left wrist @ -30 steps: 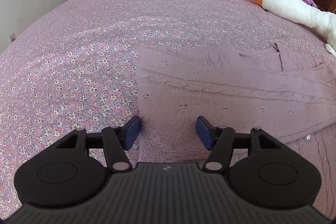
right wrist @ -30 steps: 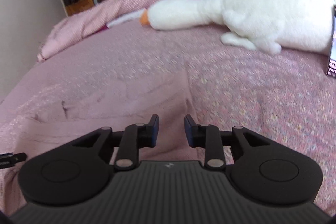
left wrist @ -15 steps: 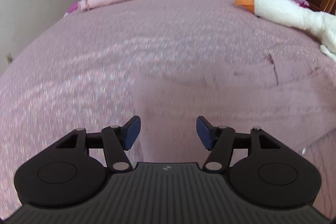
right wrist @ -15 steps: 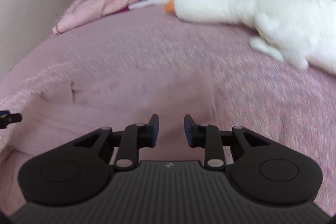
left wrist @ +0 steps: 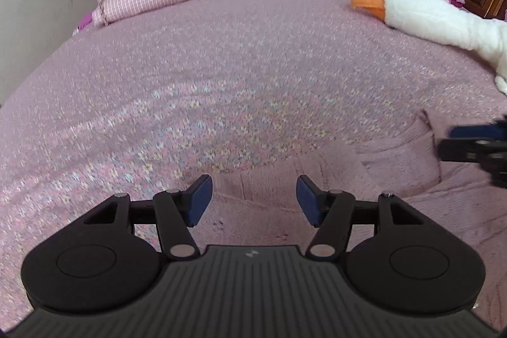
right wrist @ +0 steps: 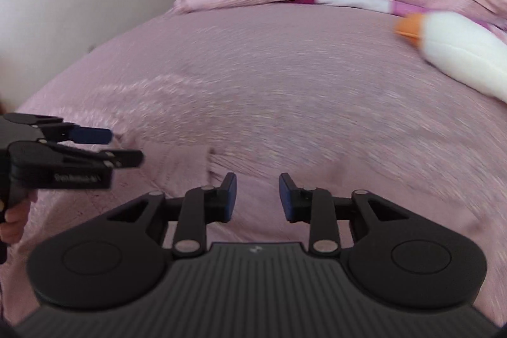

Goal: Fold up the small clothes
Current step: 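Grasp the cardigan edge with the right gripper while the left gripper approaches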

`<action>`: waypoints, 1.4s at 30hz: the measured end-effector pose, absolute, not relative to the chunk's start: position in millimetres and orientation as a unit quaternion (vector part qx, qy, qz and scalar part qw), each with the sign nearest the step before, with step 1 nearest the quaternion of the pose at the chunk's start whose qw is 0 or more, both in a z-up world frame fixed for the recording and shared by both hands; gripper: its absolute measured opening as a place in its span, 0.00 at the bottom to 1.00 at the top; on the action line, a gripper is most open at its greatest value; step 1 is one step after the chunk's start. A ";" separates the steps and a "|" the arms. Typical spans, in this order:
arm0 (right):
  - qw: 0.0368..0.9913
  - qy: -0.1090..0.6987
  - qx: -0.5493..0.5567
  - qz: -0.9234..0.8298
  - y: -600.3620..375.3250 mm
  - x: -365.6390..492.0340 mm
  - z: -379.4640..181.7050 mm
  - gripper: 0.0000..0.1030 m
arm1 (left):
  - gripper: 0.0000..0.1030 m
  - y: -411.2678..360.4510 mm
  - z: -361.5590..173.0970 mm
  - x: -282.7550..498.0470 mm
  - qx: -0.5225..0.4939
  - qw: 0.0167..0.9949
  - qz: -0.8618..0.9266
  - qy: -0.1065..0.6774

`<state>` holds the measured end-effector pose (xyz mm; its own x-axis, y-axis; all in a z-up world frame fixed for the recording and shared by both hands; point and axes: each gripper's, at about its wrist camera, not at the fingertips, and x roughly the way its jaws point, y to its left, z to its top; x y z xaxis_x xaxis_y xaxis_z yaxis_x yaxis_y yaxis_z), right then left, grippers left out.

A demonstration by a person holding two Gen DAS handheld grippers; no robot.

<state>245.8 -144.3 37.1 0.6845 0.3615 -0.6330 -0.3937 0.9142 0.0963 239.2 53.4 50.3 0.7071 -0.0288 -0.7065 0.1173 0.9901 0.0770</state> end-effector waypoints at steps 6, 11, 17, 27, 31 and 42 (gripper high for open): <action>0.898 0.363 -0.078 0.238 -108.9 283.2 22.1 0.33 | 0.65 60.2 24.0 234.7 0.049 0.919 -0.035 0.389; 0.878 0.370 -0.124 0.277 -92.0 291.2 11.9 0.34 | 0.65 61.2 18.6 230.2 0.048 0.925 -0.034 0.376; 0.867 0.366 -0.153 0.303 -79.4 297.7 7.3 0.39 | 0.65 63.7 17.1 229.8 0.040 0.926 -0.034 0.373; 0.848 0.371 -0.104 0.364 -86.6 306.7 8.1 0.20 | 0.65 62.0 15.3 227.1 0.042 0.929 -0.032 0.366; 0.863 0.345 -0.075 0.360 -92.9 304.9 14.9 0.19 | 0.65 61.6 15.4 226.7 0.041 0.930 -0.031 0.364; 0.908 0.306 -0.060 0.281 -96.3 299.4 31.2 0.21 | 0.65 62.9 17.1 227.2 0.028 0.931 -0.028 0.364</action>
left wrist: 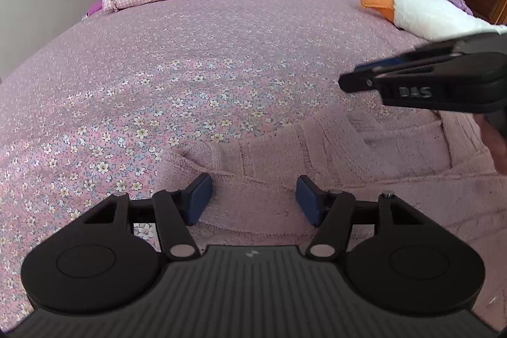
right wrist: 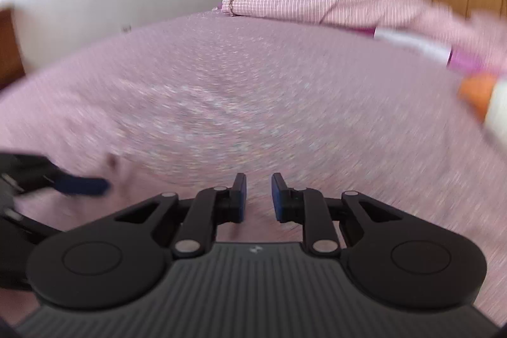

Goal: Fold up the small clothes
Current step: 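Grasp the cardigan edge with the right gripper while the left gripper approaches, then open the right gripper to release the cardigan edge and withdraw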

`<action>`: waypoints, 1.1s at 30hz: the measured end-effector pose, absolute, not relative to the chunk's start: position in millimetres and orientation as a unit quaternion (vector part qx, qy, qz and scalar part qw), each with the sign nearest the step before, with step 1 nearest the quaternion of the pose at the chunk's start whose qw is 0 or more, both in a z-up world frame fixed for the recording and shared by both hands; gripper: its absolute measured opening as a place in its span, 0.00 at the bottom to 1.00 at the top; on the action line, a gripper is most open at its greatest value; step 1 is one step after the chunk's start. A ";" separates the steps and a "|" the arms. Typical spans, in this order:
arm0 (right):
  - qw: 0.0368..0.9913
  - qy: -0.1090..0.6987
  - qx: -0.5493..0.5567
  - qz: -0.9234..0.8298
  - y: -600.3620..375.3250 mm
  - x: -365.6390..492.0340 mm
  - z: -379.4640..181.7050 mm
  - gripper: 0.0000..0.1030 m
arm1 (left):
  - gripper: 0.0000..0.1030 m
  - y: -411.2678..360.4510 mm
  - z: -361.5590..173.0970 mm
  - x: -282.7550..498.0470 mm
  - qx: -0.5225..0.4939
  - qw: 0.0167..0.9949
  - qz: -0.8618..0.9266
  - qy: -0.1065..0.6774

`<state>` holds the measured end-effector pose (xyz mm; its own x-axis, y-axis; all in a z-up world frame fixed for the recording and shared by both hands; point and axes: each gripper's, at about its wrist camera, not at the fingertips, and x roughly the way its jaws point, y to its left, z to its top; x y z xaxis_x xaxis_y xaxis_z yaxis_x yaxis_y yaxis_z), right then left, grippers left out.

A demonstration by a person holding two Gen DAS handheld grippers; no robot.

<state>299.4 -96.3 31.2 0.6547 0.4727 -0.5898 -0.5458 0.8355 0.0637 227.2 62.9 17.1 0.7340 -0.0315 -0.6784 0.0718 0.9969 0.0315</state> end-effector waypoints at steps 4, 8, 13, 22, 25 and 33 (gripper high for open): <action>0.885 0.344 0.002 0.313 -100.5 289.8 25.2 0.21 | 0.65 61.2 15.5 229.2 0.026 0.931 -0.023 0.363; 0.885 0.383 -0.046 0.263 -84.7 292.9 -0.3 0.17 | 0.65 59.0 13.0 231.9 0.031 0.932 -0.018 0.361; 0.900 0.369 -0.019 0.230 -88.8 285.0 7.5 0.19 | 0.65 60.5 17.8 229.2 0.033 0.930 -0.019 0.365; 0.917 0.350 -0.021 0.190 -113.9 223.0 47.8 0.40 | 0.65 67.7 50.7 189.7 0.015 0.930 -0.009 0.368; 0.920 0.344 -0.026 0.187 -115.9 199.2 58.0 0.40 | 0.65 68.3 61.3 169.4 0.008 0.929 -0.008 0.371; 0.926 0.338 -0.016 0.169 -132.9 142.8 68.6 0.40 | 0.65 69.5 78.5 114.1 0.006 0.926 -0.011 0.377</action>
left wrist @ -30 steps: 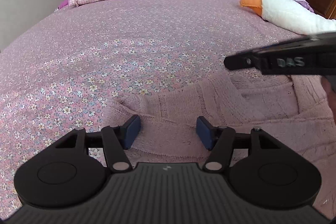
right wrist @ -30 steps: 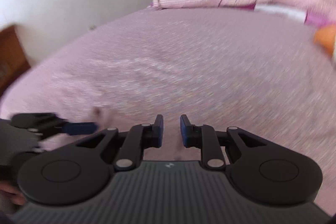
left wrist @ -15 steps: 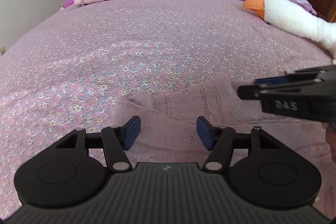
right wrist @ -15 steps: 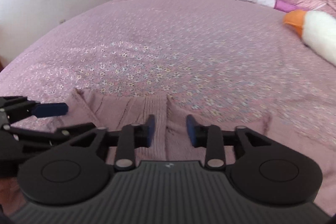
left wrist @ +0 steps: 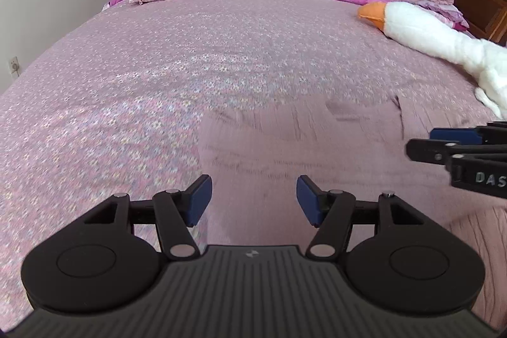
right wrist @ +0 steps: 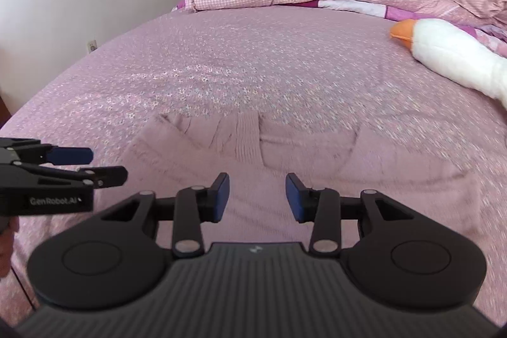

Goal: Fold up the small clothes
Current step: 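Open the right gripper to release the cardigan edge and withdraw, then move both open grippers over the cardigan hem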

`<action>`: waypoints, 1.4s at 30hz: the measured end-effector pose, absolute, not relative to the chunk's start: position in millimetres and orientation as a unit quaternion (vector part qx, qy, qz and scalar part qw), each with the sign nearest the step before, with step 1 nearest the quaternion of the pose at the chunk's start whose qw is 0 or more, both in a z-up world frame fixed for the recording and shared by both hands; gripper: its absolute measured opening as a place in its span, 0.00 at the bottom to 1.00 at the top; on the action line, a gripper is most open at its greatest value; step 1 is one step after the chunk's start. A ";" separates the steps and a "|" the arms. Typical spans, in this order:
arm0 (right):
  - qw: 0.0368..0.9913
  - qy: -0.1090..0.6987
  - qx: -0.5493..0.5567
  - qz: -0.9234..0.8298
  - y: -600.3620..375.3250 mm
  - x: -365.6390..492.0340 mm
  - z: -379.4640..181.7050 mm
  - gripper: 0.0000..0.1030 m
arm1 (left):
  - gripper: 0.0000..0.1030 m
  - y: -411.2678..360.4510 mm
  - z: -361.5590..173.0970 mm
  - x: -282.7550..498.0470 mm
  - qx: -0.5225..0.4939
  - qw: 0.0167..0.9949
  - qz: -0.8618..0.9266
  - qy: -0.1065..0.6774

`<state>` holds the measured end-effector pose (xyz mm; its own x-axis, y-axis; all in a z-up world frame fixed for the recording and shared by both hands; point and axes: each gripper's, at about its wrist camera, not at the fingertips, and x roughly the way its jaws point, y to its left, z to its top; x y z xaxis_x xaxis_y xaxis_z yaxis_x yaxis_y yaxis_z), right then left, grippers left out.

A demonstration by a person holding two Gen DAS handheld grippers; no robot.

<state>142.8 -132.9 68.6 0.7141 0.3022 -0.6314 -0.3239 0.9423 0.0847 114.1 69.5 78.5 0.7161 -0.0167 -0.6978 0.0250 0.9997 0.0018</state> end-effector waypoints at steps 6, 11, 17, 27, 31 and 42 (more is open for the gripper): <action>0.924 0.347 0.006 0.159 -158.6 98.4 60.6 0.42 | 0.65 77.0 79.5 73.2 0.000 0.919 -0.016 0.394; 0.922 0.354 -0.003 0.159 -170.2 60.9 46.7 0.57 | 0.65 80.0 75.5 42.9 0.005 0.911 -0.025 0.411; 0.915 0.361 -0.037 0.174 -171.1 21.2 31.8 0.58 | 0.72 65.1 70.3 10.3 0.023 0.905 -0.050 0.421; 0.907 0.372 -0.063 0.189 -169.4 -27.8 15.0 0.58 | 0.74 33.8 59.4 -40.1 0.063 0.896 -0.093 0.430; 0.905 0.375 -0.070 0.187 -170.8 -43.3 12.0 0.58 | 0.74 26.9 54.9 -59.1 0.071 0.894 -0.100 0.431; 0.886 0.406 -0.115 0.191 -180.4 -72.1 1.9 0.58 | 0.74 19.3 34.2 -86.0 0.083 0.884 -0.099 0.450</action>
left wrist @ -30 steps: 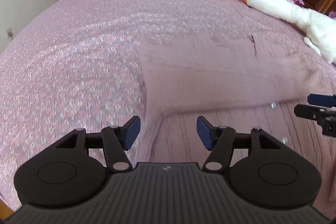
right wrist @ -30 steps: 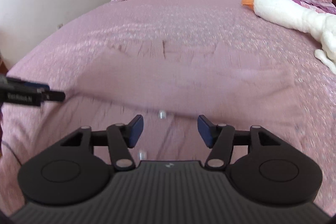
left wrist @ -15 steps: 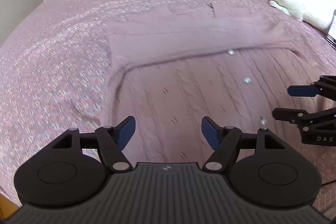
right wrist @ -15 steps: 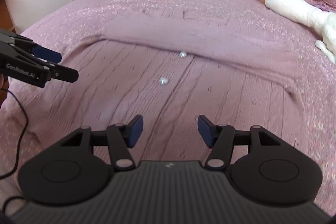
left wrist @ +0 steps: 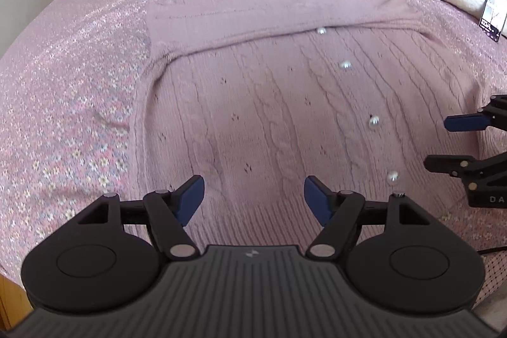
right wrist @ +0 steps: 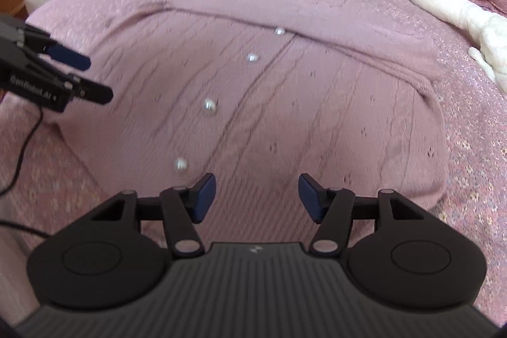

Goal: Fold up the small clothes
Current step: 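Move both open grippers over the cardigan hem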

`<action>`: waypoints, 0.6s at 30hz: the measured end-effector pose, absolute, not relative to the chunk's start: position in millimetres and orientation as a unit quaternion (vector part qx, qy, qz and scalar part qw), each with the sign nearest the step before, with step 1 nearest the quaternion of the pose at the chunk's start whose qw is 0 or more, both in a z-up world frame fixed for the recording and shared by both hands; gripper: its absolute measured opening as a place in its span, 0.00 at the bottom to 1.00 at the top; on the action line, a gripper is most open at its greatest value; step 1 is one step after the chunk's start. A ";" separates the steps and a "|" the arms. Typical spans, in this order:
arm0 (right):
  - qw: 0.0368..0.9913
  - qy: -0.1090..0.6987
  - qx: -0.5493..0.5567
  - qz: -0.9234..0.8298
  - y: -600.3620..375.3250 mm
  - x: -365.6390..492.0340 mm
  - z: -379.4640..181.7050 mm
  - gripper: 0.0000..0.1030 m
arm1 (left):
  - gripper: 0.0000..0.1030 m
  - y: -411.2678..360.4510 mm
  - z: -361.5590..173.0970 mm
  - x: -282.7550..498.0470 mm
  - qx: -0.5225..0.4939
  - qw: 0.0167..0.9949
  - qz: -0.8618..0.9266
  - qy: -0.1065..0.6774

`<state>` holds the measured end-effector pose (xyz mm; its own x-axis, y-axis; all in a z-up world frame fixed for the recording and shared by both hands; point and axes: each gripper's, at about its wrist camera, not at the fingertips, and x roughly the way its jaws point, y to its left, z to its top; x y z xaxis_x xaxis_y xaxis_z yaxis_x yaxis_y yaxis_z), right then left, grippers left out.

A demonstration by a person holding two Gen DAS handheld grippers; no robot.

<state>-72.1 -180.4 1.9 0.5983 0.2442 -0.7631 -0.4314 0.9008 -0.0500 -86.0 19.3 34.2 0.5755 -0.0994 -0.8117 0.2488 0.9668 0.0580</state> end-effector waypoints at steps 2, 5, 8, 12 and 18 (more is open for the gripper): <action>0.881 0.413 -0.118 0.199 -182.2 -74.5 0.9 0.58 | 0.74 19.5 31.3 -87.0 0.082 0.883 -0.097 0.452; 0.872 0.422 -0.137 0.207 -182.3 -77.3 -1.0 0.58 | 0.74 20.5 29.3 -87.5 0.081 0.883 -0.093 0.453; 0.858 0.434 -0.163 0.221 -179.5 -80.6 -3.4 0.58 | 0.74 22.8 27.8 -86.8 0.077 0.882 -0.092 0.456; 0.838 0.446 -0.197 0.243 -173.7 -85.4 -8.1 0.58 | 0.74 24.0 26.8 -86.2 0.075 0.881 -0.092 0.458; 0.829 0.441 -0.240 0.247 -163.7 -87.6 -16.4 0.62 | 0.74 26.9 25.3 -85.0 0.069 0.880 -0.091 0.462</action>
